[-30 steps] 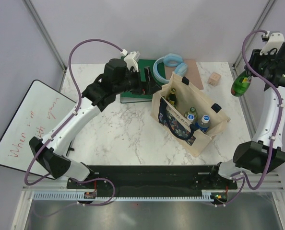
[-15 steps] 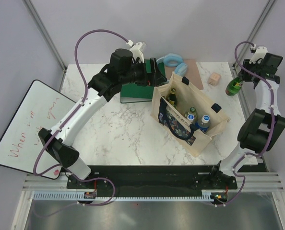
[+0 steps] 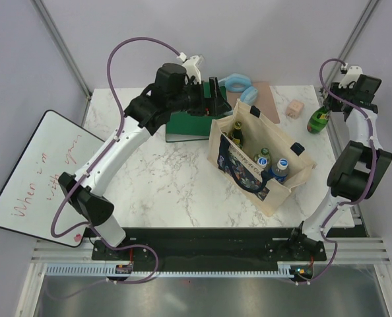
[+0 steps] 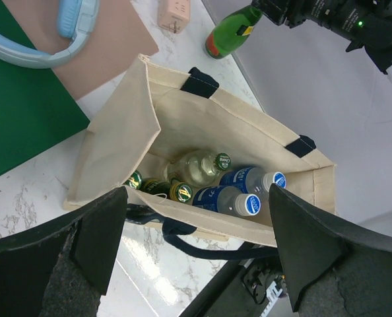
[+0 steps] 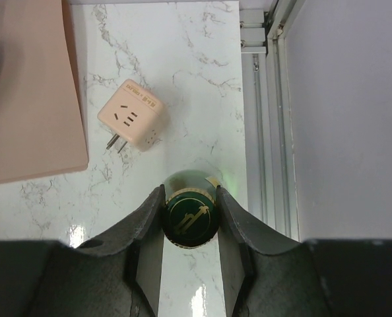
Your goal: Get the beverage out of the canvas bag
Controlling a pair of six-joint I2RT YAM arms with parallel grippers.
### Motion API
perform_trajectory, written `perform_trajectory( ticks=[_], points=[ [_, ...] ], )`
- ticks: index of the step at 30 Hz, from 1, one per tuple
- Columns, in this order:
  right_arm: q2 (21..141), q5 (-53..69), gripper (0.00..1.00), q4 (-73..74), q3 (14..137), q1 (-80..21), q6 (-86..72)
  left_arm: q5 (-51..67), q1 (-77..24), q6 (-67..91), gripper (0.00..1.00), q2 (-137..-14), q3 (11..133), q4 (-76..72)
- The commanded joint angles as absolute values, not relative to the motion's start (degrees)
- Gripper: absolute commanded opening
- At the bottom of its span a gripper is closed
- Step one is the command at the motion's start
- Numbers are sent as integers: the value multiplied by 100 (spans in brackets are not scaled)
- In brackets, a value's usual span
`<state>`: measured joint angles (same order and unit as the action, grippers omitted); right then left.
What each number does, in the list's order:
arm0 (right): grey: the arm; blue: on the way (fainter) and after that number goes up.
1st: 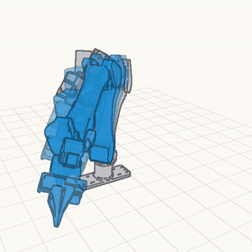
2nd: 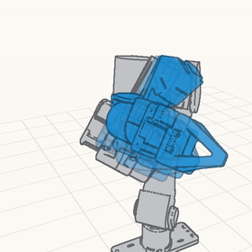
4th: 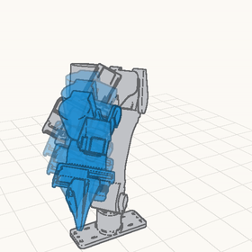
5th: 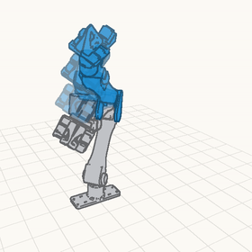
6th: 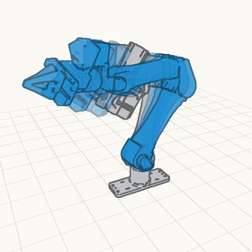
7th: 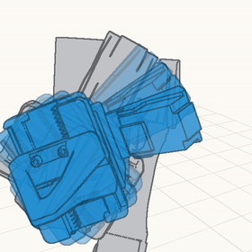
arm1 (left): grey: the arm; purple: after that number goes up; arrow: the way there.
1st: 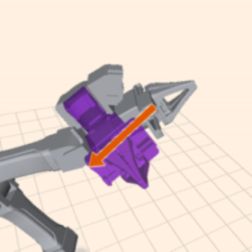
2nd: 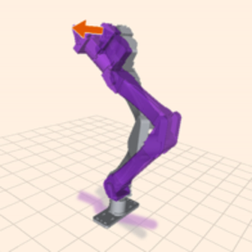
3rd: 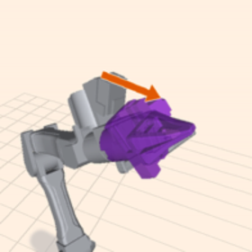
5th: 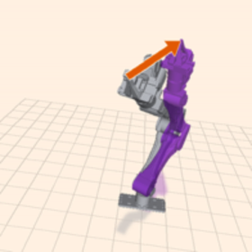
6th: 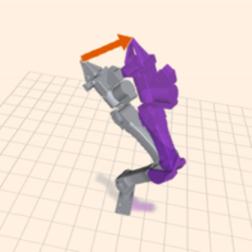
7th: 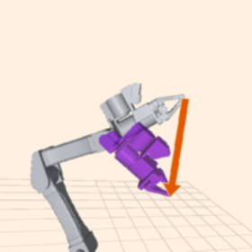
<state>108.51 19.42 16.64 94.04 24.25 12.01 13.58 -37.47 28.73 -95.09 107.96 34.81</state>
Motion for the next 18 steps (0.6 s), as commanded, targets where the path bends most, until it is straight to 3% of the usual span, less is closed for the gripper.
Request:
perform_trajectory(
  ticks=[1,8,17,18],
  points=[
    [10731,2066,0,782,9721,2303,1274,1397,-3788,2584,94,-9580,11092,3577],
    [10644,2004,8,791,9361,2268,1397,1380,-3832,2496,94,-9650,11171,3612],
    [10363,2039,48,1002,9061,2259,1590,1187,-4069,2101,94,-10002,11786,3928],
    [10319,2030,59,1089,9070,2259,1600,1126,-4095,2074,94,-10037,11882,3998]
  ],
)
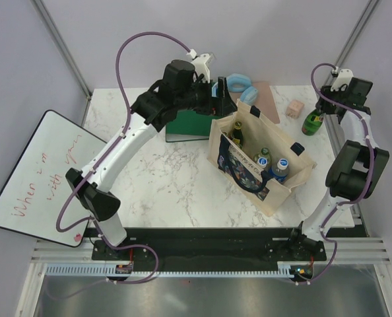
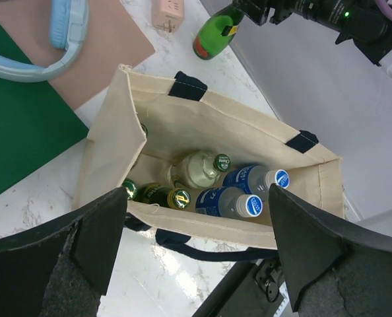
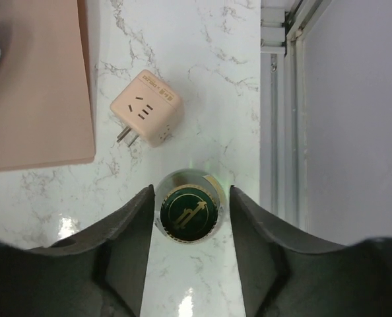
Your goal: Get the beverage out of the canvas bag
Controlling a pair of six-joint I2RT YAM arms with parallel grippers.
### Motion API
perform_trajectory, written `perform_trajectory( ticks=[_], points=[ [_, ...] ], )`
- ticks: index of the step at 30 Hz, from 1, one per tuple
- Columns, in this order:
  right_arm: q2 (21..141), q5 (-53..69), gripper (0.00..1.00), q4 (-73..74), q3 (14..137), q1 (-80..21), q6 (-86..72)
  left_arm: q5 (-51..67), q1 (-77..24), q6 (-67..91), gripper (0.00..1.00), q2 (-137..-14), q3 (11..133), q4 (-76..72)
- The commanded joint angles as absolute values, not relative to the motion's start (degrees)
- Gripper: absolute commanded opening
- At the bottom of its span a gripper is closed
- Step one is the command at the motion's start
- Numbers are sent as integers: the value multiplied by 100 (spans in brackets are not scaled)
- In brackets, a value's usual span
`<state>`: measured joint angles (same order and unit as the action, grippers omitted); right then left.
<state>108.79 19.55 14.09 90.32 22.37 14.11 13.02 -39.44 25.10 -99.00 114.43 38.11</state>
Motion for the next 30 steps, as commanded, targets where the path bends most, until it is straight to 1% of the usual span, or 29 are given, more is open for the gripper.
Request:
perform_trajectory(
  ticks=[1,3,6,10,13,19,22,27,30],
  points=[
    [10205,2022,67,1142,9088,2259,1617,1099,-4122,2013,94,-10081,11926,4025],
    [9986,2039,86,1335,9175,2259,1661,933,-4236,1943,93,-10107,12040,4121],
    [9696,2301,94,1755,9360,2267,1731,617,-4412,1741,94,-10160,12094,4236],
    [9387,2759,98,2389,9615,2259,1723,299,-4605,1670,92,-10222,12094,4342],
    [9089,3188,98,2785,9668,2250,1714,159,-4719,1635,89,-10327,12155,4429],
    [8403,4182,98,3463,9335,2232,2091,-228,-4974,1529,88,-10608,12375,4605],
    [8078,4210,98,3542,9106,2232,2074,-377,-5001,1582,85,-10696,12401,4649],
    [7752,4368,98,3665,8825,2232,1925,-571,-5001,1608,84,-10906,12550,4711],
    [7691,4447,98,3674,8763,2232,1706,-624,-5001,1635,81,-11108,12770,4799]
  ],
)
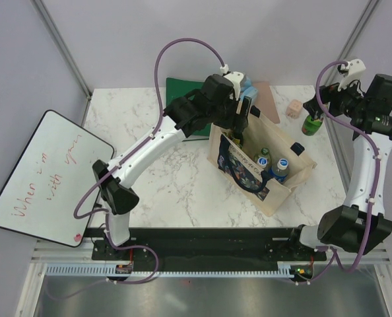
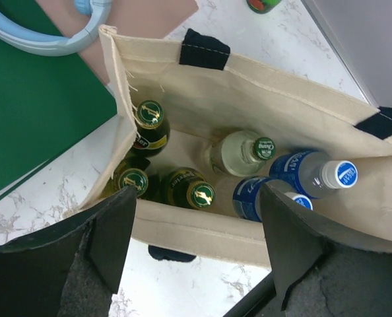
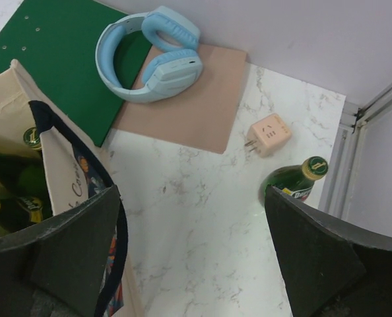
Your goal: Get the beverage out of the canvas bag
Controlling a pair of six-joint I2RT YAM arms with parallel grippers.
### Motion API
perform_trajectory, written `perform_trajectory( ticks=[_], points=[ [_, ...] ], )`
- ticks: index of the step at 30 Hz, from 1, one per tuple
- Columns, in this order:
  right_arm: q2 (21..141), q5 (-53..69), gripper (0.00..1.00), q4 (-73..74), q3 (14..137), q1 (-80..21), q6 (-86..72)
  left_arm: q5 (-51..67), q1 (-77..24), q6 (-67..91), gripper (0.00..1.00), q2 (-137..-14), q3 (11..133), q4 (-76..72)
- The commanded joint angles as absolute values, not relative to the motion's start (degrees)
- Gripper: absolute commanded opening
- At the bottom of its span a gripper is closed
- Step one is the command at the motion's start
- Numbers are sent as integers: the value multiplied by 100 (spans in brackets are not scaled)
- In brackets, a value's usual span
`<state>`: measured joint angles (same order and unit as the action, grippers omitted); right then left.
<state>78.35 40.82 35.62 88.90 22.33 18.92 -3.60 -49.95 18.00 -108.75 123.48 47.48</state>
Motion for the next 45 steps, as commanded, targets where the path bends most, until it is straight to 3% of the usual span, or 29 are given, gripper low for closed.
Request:
perform_trajectory(
  ticks=[1,6,11,33,45],
  points=[
    [7690,4447,98,3674,8754,2232,1662,-607,-5001,1643,79,-11153,12849,4799],
    [7638,4447,98,3674,8701,2232,1529,-413,-5062,1731,70,-11417,13051,4808],
    [7585,4421,98,3674,8622,2232,1512,-422,-5229,1705,68,-11522,13096,4808],
    [7374,4632,98,3665,8420,2232,1345,-1687,-5107,1415,66,-12638,13702,4790],
    [7383,4685,98,3656,8376,2232,1248,-1293,-4869,1327,63,-13113,14071,4746]
  ],
)
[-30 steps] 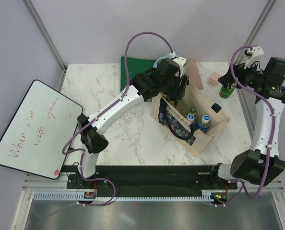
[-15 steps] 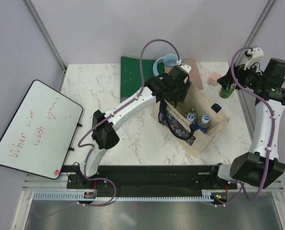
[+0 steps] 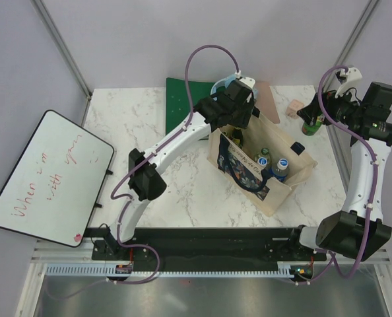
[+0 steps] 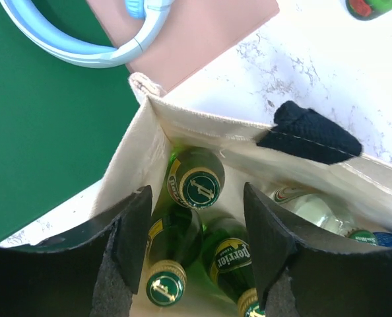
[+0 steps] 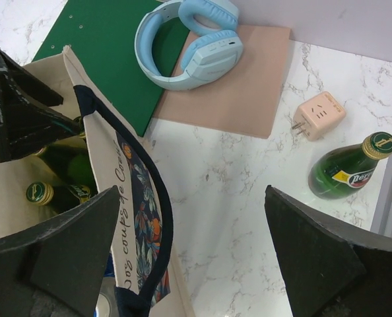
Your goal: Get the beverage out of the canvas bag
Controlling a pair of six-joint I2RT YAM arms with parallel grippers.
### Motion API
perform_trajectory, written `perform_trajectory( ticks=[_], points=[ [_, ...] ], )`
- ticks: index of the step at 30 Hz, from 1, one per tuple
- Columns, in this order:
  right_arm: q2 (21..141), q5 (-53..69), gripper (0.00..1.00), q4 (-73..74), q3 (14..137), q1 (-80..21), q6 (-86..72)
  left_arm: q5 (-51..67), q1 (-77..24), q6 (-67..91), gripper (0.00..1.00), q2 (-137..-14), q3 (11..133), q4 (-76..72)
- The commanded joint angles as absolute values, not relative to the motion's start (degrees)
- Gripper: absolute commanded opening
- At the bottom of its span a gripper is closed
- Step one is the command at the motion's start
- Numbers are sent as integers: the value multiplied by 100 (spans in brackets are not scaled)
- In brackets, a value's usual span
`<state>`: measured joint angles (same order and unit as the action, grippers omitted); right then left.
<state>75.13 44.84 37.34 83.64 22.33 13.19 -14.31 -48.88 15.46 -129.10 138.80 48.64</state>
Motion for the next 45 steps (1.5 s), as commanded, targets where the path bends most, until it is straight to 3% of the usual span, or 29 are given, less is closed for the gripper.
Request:
perform_trajectory(
  ticks=[1,25,28,30,35,45],
  points=[
    [7392,4693,98,3665,8385,2232,1239,-1283,-4869,1336,63,-13131,14080,4746],
    [7392,4720,98,3647,8473,2232,1125,-1547,-4869,993,53,-13482,14018,4737],
    [7392,4720,98,3647,8464,2232,1134,-1582,-4878,984,48,-13482,14045,4729],
    [7392,4720,98,3647,8464,2232,1116,-1591,-4878,949,38,-13456,14097,4737],
    [7383,4746,98,3647,8464,2232,1107,-1451,-4895,800,2,-13281,14282,4667],
    [7374,4948,98,3656,8525,2232,1028,-1301,-4931,431,2,-12104,14291,4158]
  ],
)
